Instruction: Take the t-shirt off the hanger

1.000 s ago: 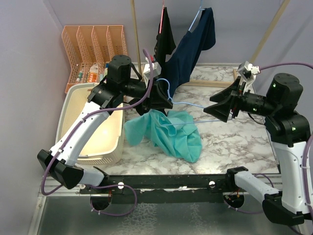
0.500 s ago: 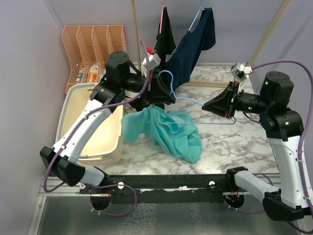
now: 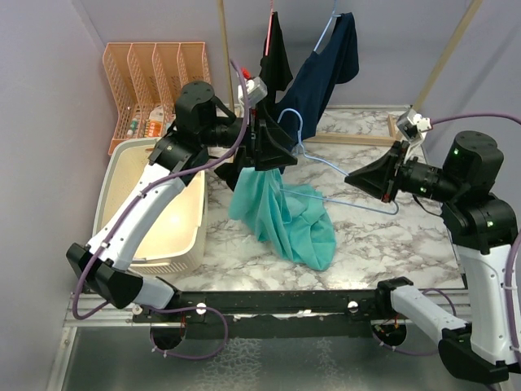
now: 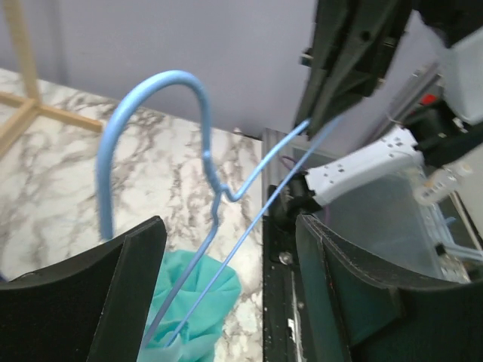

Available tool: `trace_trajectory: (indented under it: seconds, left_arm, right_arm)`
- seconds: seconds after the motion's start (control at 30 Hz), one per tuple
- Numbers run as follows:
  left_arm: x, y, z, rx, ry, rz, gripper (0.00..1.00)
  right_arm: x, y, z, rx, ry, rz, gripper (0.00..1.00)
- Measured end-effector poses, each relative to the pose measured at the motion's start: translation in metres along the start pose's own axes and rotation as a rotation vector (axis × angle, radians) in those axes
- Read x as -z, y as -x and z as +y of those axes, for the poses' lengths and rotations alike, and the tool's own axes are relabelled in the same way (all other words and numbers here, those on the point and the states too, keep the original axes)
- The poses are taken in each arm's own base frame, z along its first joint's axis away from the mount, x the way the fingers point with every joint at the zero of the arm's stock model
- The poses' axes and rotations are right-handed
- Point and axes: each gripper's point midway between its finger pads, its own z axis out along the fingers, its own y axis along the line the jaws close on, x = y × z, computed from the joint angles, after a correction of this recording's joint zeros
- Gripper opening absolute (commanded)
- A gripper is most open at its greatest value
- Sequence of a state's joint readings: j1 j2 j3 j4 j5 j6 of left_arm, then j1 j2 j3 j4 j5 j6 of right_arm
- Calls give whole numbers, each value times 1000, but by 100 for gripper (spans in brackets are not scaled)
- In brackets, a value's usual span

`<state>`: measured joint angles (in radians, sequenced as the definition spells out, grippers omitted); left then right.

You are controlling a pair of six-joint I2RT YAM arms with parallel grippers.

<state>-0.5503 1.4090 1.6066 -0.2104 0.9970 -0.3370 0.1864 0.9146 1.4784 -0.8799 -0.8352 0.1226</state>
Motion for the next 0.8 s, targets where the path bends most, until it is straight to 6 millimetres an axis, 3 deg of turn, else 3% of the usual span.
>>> trace_trajectory:
  seconds: [0.1, 0.27, 0.43, 0.5, 0.63, 0.7, 0.8]
  left_arm:
    - [8, 6, 12, -32, 128, -28, 79]
    - [42, 24, 19, -122, 387, -121, 79]
    - [81, 26, 19, -172, 586, -207, 79]
    - [92, 21, 23, -175, 645, -219, 79]
    - [101, 7, 39, -167, 731, -205, 79]
    - [104, -6, 48, -152, 764, -181, 79]
    - [108, -30, 60, -123, 808, -138, 78]
  right_arm:
    - [7, -3, 0, -8, -46, -2, 1]
    - [20, -12, -5, -56, -151, 17, 1]
    - [30, -34, -43, -145, -379, 88, 1]
    - [36, -41, -64, -173, -501, 114, 1]
    - [44, -55, -88, -230, -643, 170, 1]
    - [47, -51, -88, -238, -660, 158, 1]
    - [54, -26, -76, -219, -654, 80, 1]
